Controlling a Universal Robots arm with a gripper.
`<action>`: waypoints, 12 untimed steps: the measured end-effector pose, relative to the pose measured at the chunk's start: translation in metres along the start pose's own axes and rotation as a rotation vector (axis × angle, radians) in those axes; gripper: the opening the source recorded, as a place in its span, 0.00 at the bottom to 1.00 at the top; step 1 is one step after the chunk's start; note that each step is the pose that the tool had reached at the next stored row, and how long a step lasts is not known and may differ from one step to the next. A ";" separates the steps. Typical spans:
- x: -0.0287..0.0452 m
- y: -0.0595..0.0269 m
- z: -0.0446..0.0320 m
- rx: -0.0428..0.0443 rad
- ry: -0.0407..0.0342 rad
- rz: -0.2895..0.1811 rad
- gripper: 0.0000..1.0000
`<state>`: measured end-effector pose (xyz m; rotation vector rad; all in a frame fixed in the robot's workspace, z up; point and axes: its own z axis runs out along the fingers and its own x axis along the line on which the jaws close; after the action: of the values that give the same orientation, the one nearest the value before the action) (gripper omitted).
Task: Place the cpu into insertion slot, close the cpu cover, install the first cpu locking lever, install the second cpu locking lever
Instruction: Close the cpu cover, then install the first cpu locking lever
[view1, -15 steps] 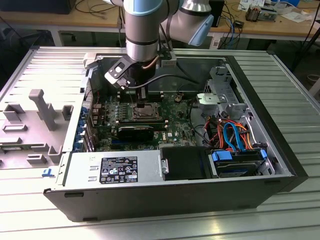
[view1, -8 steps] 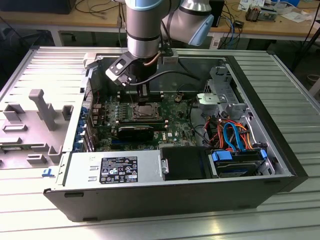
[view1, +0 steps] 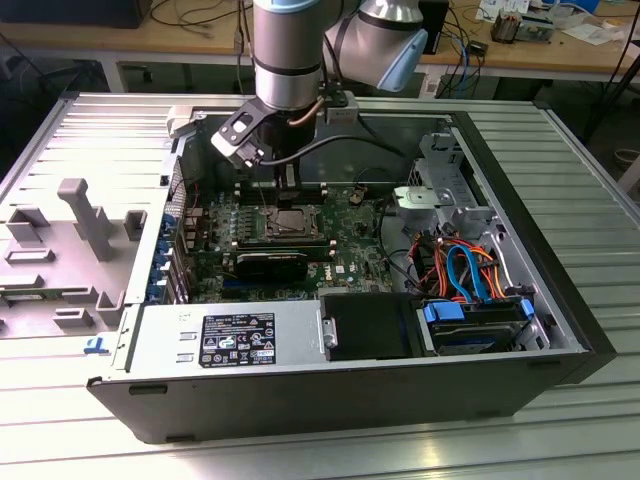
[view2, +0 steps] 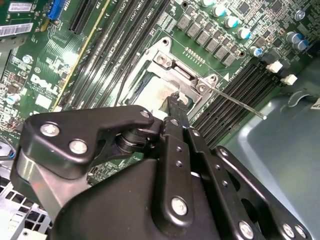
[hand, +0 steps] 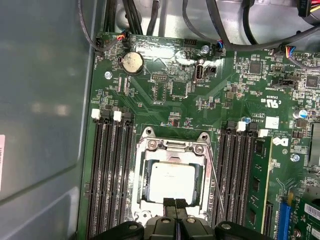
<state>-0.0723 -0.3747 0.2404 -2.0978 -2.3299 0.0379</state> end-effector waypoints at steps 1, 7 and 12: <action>0.0000 0.0000 -0.0001 0.0000 -0.0001 0.000 0.11; -0.0001 0.0004 -0.0002 0.0003 -0.0003 0.000 0.11; -0.0001 0.0005 -0.0002 -0.0002 -0.0009 -0.037 0.11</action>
<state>-0.0717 -0.3748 0.2406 -2.0549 -2.3683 0.0384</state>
